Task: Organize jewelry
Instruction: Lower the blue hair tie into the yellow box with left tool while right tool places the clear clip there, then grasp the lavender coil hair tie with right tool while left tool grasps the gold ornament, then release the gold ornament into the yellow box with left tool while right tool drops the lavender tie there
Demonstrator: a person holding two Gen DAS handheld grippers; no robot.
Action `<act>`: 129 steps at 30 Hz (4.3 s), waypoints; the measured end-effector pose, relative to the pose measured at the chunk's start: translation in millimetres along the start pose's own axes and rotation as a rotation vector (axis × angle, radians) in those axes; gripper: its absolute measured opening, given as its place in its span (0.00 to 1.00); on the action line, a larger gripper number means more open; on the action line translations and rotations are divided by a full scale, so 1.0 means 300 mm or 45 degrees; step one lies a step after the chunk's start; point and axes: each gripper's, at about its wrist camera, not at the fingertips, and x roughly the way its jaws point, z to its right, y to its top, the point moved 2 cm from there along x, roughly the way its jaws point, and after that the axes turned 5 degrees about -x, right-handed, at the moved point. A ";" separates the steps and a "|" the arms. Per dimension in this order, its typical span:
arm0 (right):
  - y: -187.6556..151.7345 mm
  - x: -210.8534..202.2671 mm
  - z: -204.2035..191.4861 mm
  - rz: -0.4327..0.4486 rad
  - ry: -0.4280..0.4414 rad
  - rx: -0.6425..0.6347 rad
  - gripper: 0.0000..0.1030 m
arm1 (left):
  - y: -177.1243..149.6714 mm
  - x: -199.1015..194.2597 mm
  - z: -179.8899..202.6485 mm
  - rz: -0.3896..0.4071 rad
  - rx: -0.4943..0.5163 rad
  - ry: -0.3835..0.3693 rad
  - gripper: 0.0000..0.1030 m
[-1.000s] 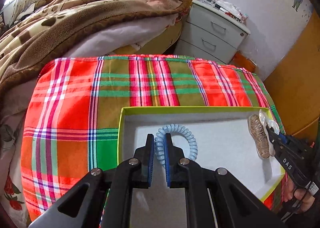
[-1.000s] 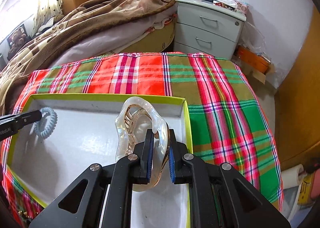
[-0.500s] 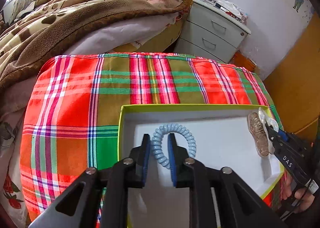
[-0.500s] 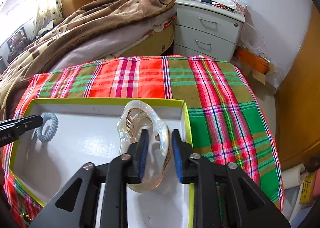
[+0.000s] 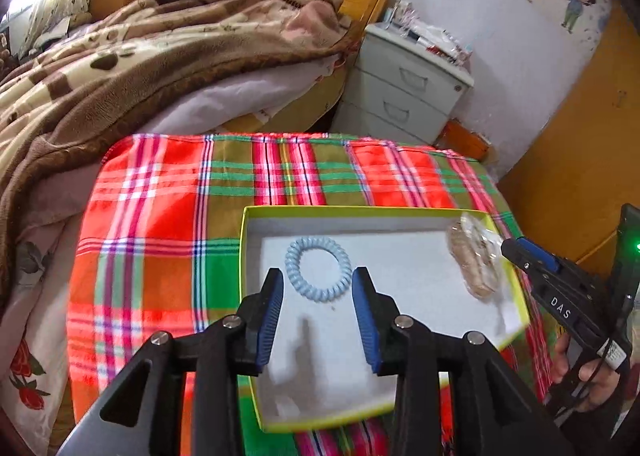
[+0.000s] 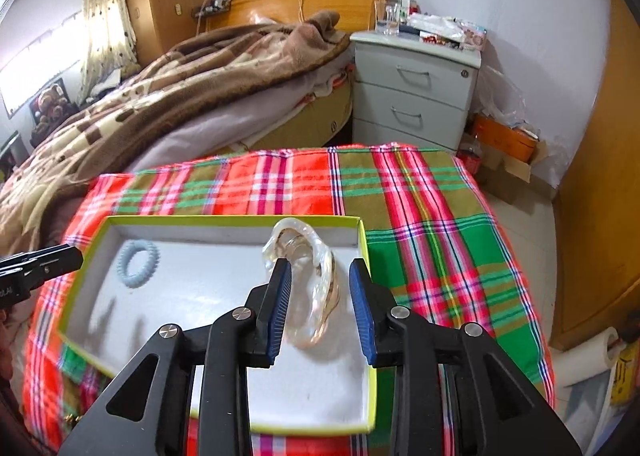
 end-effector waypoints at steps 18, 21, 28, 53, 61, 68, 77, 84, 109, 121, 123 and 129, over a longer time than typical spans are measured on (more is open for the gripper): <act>-0.350 -0.282 -0.128 0.001 0.149 0.001 0.30 | -0.348 -0.267 -0.034 0.067 -0.040 -0.005 0.39; -0.410 -0.292 -0.159 -0.020 0.175 0.007 0.30 | -0.398 -0.284 -0.034 0.084 -0.024 0.002 0.41; -0.504 -0.308 -0.215 -0.056 0.220 0.008 0.30 | -0.519 -0.284 -0.060 0.070 0.003 0.025 0.48; -0.537 -0.233 -0.314 -0.151 0.258 0.092 0.22 | -0.679 -0.303 -0.128 0.003 -0.055 -0.109 0.54; -0.541 -0.246 -0.294 -0.119 0.240 0.084 0.10 | -0.648 -0.289 -0.132 0.001 -0.050 -0.072 0.54; -0.541 -0.294 -0.257 -0.061 0.247 0.105 0.09 | -0.585 -0.272 -0.129 0.041 -0.012 -0.010 0.54; -0.531 -0.336 -0.206 -0.012 0.212 0.133 0.09 | -0.541 -0.194 -0.100 -0.011 0.084 0.066 0.54; -0.520 -0.326 -0.195 -0.011 0.220 0.141 0.09 | -0.526 -0.162 -0.055 -0.016 0.199 0.124 0.54; -0.474 -0.324 -0.178 0.013 0.235 0.134 0.09 | -0.526 -0.181 -0.040 0.005 0.207 0.147 0.14; -0.367 -0.333 -0.155 0.068 0.228 0.122 0.09 | -0.437 -0.244 -0.029 0.073 0.184 0.125 0.14; -0.336 -0.325 -0.151 0.078 0.227 0.116 0.09 | -0.410 -0.252 -0.020 0.089 0.183 0.110 0.14; -0.243 -0.295 -0.143 0.097 0.221 0.093 0.09 | -0.325 -0.249 0.002 0.117 0.177 0.083 0.14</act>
